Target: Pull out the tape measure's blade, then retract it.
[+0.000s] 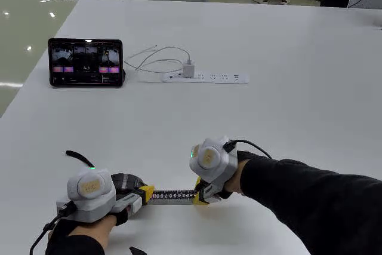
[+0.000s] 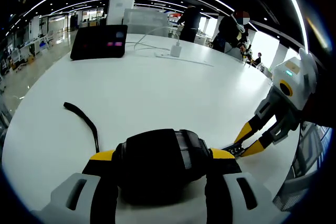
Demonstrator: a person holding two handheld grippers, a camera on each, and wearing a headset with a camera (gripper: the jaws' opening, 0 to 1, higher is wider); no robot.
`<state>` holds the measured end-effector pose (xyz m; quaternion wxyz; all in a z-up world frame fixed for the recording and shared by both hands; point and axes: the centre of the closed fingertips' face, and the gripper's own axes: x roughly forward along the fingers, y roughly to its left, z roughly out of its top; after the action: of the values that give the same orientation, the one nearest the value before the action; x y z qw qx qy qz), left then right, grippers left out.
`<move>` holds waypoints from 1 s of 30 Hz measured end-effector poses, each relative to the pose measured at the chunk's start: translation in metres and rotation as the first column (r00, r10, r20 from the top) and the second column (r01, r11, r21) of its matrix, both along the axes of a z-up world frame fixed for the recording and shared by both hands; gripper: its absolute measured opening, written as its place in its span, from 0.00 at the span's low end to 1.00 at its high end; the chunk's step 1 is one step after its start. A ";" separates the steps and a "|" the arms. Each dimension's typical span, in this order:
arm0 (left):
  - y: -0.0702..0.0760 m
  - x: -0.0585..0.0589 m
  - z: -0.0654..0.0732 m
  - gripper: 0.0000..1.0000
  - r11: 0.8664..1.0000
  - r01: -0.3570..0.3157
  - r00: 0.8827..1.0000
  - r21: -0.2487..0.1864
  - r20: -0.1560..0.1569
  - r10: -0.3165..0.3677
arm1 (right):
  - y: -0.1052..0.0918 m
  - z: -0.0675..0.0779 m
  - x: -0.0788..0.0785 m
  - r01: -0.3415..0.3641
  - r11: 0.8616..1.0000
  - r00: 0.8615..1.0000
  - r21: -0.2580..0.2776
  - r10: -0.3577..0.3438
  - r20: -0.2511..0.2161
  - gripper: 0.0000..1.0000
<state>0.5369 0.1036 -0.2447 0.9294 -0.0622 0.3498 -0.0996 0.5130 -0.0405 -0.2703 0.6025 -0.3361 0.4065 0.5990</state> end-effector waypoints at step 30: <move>0.001 0.000 0.000 0.63 1.000 0.001 1.000 -0.004 -0.002 -0.001 | 0.015 -0.001 -0.001 0.003 1.000 1.000 0.011 -0.003 0.010 0.10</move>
<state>0.5366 0.1047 -0.2445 0.9289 -0.0642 0.3506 -0.1006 0.5125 -0.0251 -0.2710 0.6073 -0.3352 0.4006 0.5986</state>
